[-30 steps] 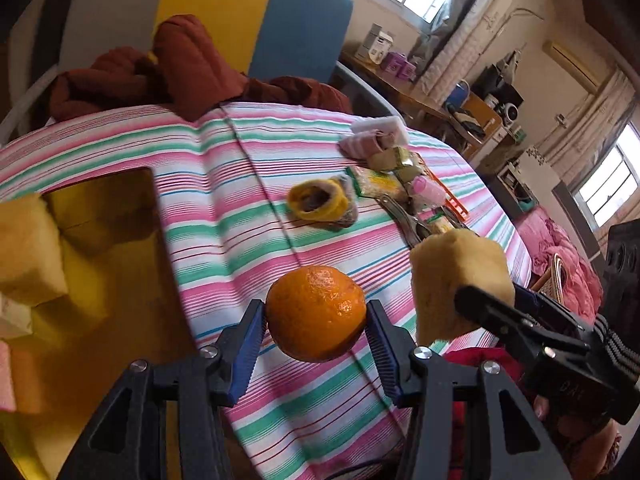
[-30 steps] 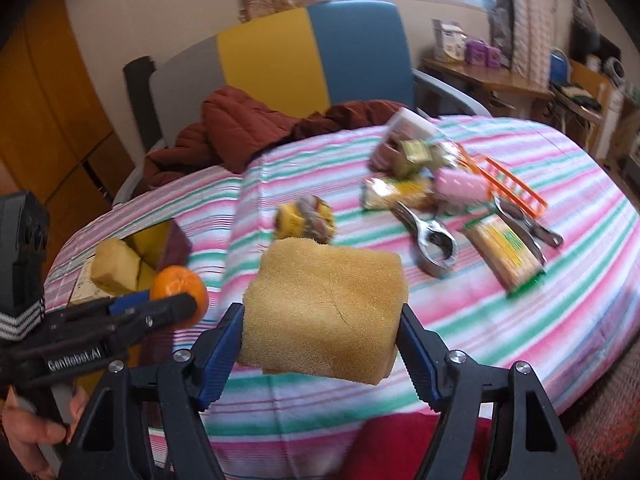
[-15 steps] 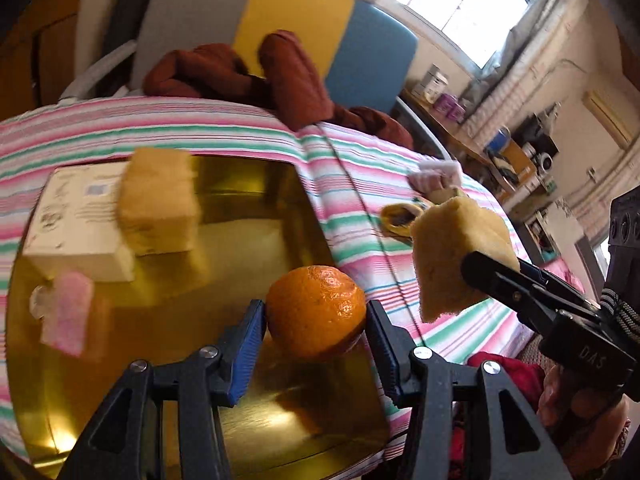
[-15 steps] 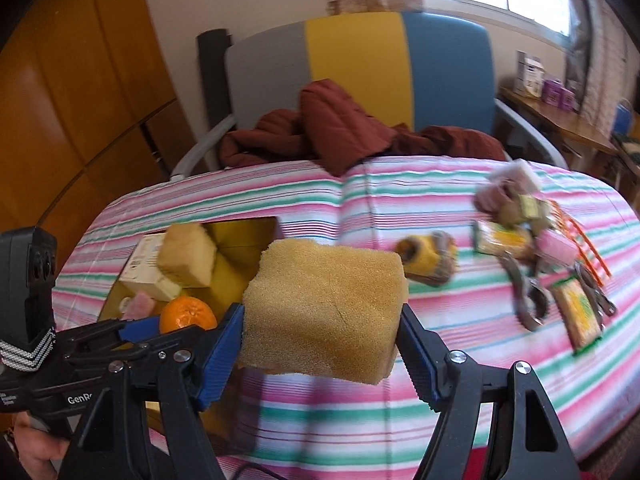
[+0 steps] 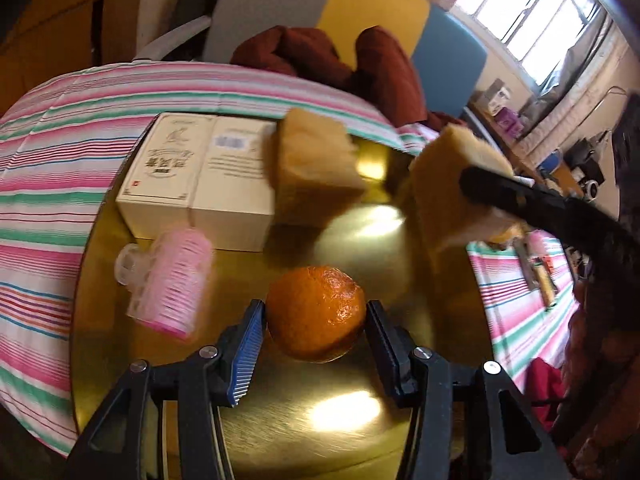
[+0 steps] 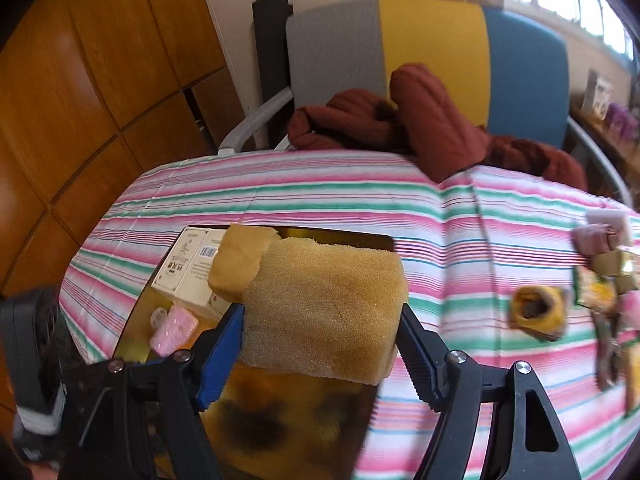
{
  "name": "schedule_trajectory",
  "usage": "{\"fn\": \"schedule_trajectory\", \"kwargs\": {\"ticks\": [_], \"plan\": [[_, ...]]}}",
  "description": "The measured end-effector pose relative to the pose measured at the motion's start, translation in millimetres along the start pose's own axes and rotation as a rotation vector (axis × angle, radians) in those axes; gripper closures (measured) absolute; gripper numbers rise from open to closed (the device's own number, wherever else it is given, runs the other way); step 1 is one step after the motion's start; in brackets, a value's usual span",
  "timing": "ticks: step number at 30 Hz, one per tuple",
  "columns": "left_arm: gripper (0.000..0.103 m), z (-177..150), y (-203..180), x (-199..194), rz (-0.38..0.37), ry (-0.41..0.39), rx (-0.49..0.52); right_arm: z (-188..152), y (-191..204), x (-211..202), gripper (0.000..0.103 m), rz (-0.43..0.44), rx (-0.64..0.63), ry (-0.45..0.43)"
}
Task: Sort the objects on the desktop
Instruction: 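Carry the orange and the sponge toward the gold tray with both tools, then lower the orange and sponge into the tray and open both tools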
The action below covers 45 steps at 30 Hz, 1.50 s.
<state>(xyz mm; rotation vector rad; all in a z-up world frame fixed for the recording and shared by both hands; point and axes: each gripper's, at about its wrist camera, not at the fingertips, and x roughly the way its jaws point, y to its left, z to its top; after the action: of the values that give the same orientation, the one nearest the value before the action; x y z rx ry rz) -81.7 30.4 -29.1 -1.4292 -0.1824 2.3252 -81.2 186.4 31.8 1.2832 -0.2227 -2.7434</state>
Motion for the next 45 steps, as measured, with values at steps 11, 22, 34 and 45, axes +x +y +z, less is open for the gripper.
{"fn": "schedule_trajectory", "kwargs": {"ticks": [11, 22, 34, 45], "plan": [[0.045, 8, 5, -9, 0.087, -0.066, 0.019, 15, -7, 35, 0.006, 0.024, 0.049, 0.005], [0.048, -8, 3, -24, 0.096, -0.127, 0.029, -15, -8, -3, 0.025, 0.097, 0.058, 0.042], [0.054, 0, 26, 7, 0.174, -0.007, -0.052, 0, 20, 61, 0.028, 0.036, -0.054, 0.208], [0.052, -16, 12, -12, 0.137, -0.074, -0.074, -4, -11, 12, 0.002, 0.097, 0.013, 0.055]]}}
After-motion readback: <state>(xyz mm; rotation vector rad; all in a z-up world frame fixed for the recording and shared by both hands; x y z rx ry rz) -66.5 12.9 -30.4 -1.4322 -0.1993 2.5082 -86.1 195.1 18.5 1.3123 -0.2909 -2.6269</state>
